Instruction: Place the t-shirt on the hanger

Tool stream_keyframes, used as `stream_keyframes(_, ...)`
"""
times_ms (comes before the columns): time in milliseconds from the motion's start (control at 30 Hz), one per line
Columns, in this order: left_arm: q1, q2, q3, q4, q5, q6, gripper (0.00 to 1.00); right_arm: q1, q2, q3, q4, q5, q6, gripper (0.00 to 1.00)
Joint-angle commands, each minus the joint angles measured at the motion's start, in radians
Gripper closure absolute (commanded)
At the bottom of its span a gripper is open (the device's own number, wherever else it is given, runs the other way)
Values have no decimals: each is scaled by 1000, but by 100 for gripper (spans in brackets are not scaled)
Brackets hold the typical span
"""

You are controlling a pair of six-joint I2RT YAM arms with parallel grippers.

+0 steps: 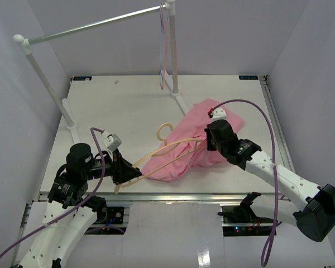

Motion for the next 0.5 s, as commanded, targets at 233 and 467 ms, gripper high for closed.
stream_keyframes(233,-2,72,53,109,82,-8,100,-4,-47,105,-5,-104,-68,92)
stream_keyframes(467,-2,123,76,201,58,-26,100,-2,-90,172,-39,-216,-65,92)
